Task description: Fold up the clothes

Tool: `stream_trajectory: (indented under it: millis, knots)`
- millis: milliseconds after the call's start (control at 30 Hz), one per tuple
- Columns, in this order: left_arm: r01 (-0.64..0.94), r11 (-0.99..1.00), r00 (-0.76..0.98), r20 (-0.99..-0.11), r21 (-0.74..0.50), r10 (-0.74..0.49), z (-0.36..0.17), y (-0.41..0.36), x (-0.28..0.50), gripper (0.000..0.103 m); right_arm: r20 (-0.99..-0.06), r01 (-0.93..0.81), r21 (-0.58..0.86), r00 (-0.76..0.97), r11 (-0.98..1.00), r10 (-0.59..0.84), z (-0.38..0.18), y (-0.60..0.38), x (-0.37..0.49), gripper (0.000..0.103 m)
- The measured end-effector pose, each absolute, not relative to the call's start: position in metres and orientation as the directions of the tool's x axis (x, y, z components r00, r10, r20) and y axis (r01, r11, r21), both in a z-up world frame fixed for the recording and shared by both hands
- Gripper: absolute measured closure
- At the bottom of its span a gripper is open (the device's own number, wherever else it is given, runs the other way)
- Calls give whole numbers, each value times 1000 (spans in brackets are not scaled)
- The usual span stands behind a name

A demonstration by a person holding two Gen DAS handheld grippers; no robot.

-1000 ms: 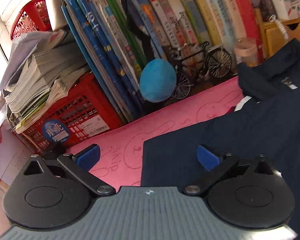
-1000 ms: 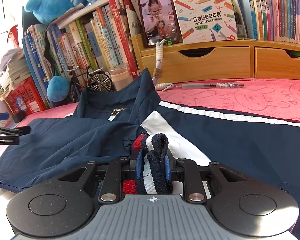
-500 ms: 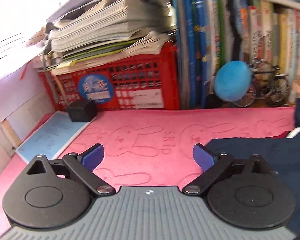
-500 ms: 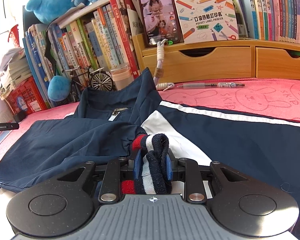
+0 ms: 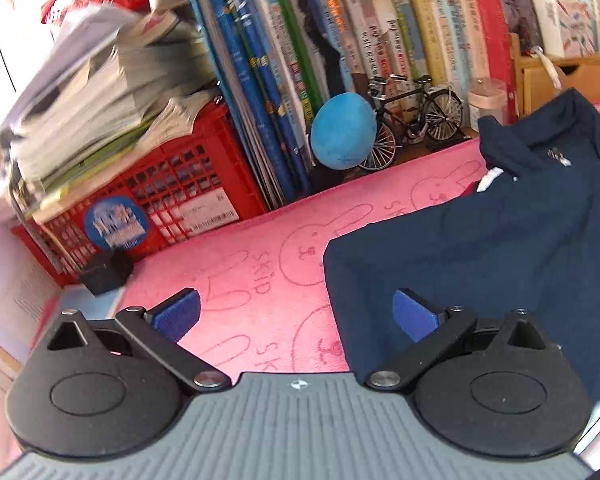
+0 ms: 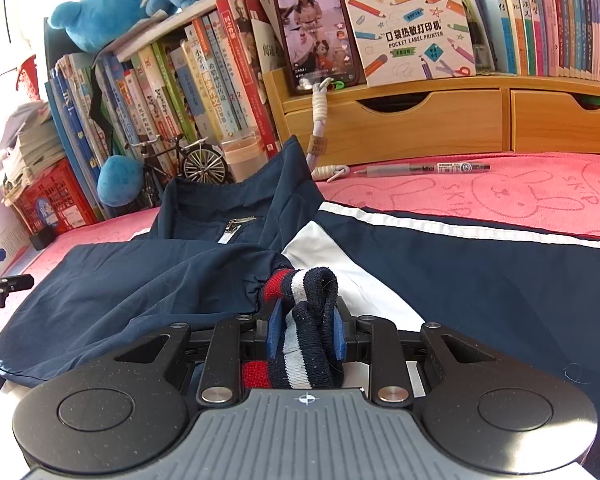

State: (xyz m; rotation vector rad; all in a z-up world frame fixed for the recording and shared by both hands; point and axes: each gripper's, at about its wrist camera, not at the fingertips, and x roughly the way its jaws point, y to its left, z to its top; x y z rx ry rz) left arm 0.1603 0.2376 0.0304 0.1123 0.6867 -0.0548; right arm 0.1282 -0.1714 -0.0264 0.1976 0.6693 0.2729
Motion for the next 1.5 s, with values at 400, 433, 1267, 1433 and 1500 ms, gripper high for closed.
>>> stream_trajectory:
  millis: [400,433,1267,1433,1500]
  knots:
    - [-173,984,640,-764,-43,79,5,232,239,3,-583,-185,269,750,945,312,-27,-171,128,76]
    - [-199,980,631,-767,-17,115,2,230,243,15,-582,-186,271,750,944,315,-27,-171,128,75]
    - [-222,921,700,-606,319,379,0,247,211,24,-591,-213,223,747,951,306,-25,-161,127,64]
    - [-297,873,647,-592,386,481,-5,253,217,27,-593,-214,212,748,954,299,-25,-161,128,64]
    - [-287,877,692,-550,385,468,5,255,201,29,-592,-212,212,748,954,298,-25,-161,127,65]
